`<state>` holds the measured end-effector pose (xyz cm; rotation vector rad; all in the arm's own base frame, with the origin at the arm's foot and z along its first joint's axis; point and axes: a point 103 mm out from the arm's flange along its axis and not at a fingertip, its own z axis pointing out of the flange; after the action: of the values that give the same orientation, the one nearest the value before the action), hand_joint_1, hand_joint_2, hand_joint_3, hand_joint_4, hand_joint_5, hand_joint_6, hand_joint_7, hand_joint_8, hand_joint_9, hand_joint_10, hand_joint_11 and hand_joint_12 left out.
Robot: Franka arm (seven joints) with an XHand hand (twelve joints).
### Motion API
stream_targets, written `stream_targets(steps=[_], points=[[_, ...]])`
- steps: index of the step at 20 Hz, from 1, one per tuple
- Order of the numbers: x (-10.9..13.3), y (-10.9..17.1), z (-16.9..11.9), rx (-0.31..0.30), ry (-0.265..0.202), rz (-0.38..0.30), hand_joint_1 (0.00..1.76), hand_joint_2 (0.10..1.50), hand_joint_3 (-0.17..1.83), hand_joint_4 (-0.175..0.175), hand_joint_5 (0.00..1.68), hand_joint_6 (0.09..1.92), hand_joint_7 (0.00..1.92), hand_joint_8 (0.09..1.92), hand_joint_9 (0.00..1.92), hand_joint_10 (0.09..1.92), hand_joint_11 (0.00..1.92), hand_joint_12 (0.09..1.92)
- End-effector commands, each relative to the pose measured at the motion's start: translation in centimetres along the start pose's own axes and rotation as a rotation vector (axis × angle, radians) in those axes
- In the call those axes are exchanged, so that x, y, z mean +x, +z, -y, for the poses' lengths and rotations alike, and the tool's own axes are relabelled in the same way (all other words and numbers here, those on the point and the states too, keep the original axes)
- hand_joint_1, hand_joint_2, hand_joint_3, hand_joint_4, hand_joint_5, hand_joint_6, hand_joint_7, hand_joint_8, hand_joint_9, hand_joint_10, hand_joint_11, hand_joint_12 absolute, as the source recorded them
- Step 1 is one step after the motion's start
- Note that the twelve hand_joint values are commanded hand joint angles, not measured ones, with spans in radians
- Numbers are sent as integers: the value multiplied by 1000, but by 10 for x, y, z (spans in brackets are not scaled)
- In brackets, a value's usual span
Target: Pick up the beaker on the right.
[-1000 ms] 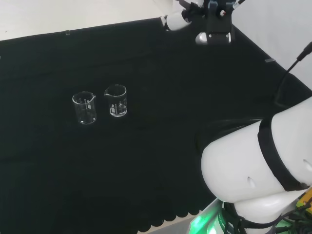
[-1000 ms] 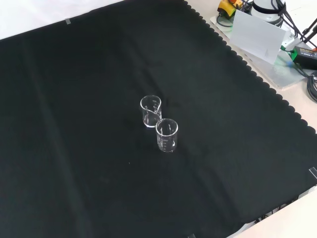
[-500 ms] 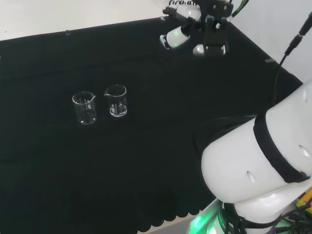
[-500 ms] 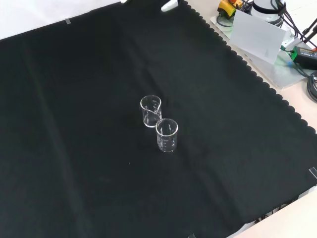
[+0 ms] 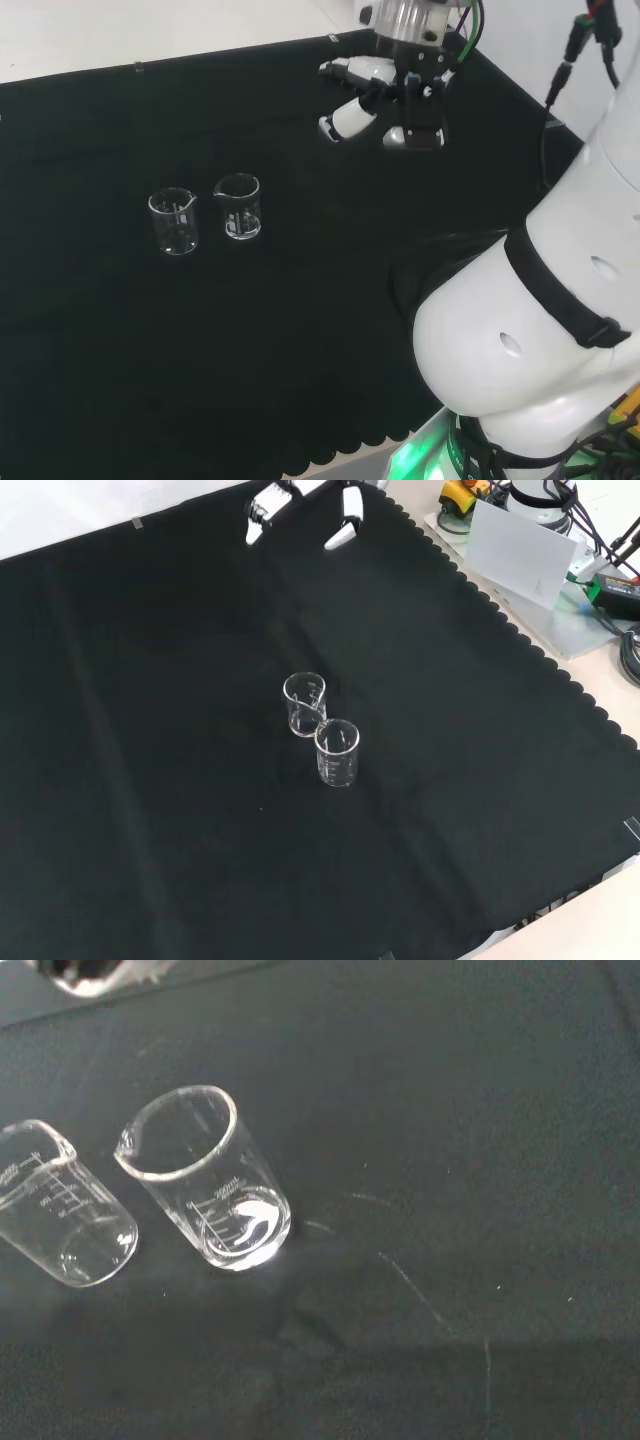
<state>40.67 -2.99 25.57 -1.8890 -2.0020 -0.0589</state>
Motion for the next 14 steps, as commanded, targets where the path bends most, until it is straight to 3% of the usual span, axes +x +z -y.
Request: stream_targets(steps=[1,14], points=[[-3,12,-19,5,-27,-9,729,557,1106,-64,105,87,1,501,97,685,0,1042],[-4,48,-39,63,-53,-41,662,540,1076,-64,104,87,0,495,83,683,0,1047]])
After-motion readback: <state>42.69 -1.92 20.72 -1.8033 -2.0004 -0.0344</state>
